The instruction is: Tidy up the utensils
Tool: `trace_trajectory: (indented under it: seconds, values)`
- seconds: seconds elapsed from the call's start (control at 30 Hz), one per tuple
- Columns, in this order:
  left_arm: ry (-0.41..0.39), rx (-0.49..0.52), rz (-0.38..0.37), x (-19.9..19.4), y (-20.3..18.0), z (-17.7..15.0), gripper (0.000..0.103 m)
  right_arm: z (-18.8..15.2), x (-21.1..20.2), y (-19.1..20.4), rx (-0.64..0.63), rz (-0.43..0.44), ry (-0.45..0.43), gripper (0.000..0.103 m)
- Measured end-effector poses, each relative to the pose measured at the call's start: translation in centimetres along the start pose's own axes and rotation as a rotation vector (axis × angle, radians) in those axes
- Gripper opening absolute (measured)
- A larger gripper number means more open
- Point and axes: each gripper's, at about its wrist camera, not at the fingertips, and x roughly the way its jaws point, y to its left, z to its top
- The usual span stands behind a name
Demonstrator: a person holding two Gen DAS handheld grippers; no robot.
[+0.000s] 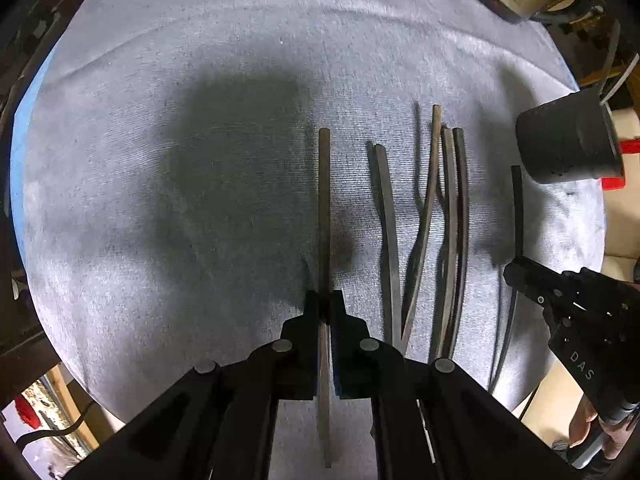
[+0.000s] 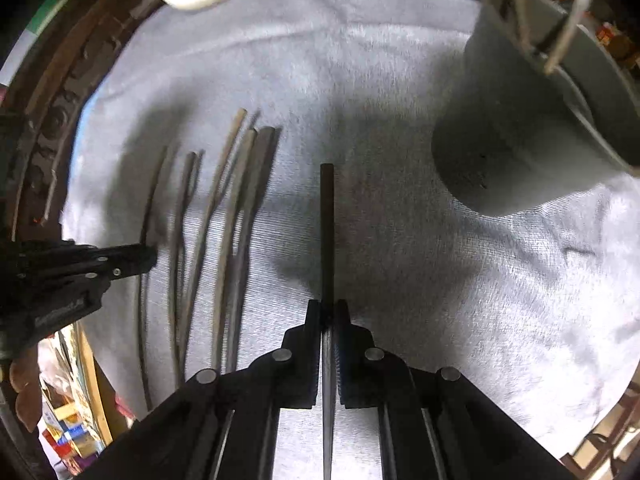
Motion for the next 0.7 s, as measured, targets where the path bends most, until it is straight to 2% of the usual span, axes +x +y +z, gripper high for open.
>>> trace_trajectory:
  seconds: [0.13,0.43,0.5,0.53,0.7]
  values:
    - [0.024,0.020,0.018,-0.1,0.1,-0.7,0.005,-0.8,-0.4,1.0,-0.003,0.016,-0.015,0.007]
    - [0.064,0.060,0.051,0.0,-2.4,-1.7,0.005,-1.0,0.4,0.6,-0.014,0.002,0.042,0.007]
    - [0.088,0.066,0.050,0.3,-2.3,-1.5,0.005,-0.6,0.4,0.7,-0.030,-0.006,0.067,0.007]
    - [0.097,0.067,0.048,1.4,-0.7,-0.9,0.005,-0.3,0.3,0.8,-0.037,-0.010,0.081,0.007]
    - [0.146,0.065,0.045,2.3,-0.9,0.7,0.006,1.9,1.3,1.7,-0.074,-0.028,0.167,0.009]
